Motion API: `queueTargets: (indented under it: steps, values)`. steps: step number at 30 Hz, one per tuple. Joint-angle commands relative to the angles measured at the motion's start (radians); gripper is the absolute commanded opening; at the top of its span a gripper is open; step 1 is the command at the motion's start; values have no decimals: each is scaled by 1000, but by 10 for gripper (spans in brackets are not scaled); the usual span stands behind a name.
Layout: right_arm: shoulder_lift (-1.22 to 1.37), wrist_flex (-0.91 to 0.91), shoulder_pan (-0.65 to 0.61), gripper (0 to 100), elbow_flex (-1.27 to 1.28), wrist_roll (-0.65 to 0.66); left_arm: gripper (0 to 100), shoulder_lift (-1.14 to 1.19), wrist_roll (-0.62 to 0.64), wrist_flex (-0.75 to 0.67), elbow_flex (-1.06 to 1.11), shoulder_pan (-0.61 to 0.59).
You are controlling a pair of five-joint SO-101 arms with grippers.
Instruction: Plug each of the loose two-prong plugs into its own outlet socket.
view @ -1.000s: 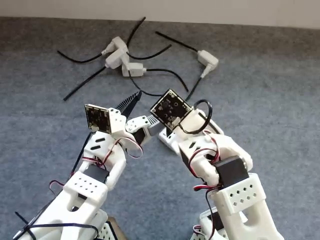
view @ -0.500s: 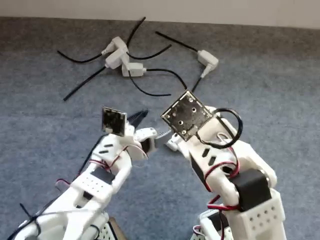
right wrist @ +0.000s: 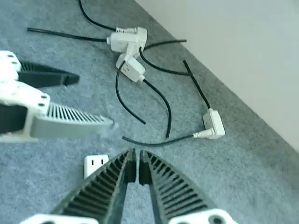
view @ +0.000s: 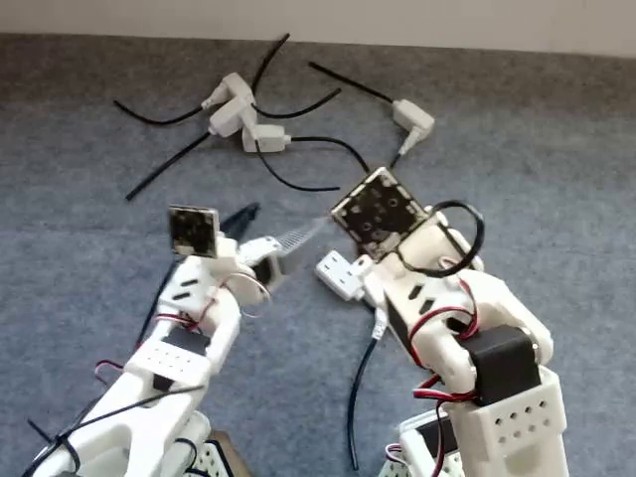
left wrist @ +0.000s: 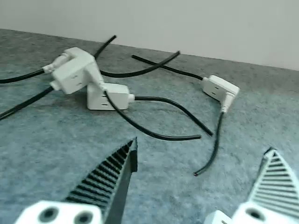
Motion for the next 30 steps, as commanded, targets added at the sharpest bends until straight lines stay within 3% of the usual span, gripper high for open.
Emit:
queueTargets:
  steps: [1,4,9,11,16,20,25,30]
  values:
    - [-7,39,48,19,62,-8,376,-8,8,170,-127,-102]
    - [-7,93,58,19,131,-8,325,48,8,310,-216,-127]
    - [-7,171,56,19,165,-121,287,278,8,339,-367,-140]
    - [-8,214,58,19,168,-121,287,357,8,419,-446,-140]
    - [-10,274,119,19,229,-126,287,440,5,904,-760,-136]
    - [-15,245,277,19,308,-127,287,489,0,1195,-938,-102]
    - [-16,214,444,19,355,-127,287,529,-107,1350,-1033,42]
    - [-16,200,578,19,409,-127,286,564,-121,1379,-1044,231]
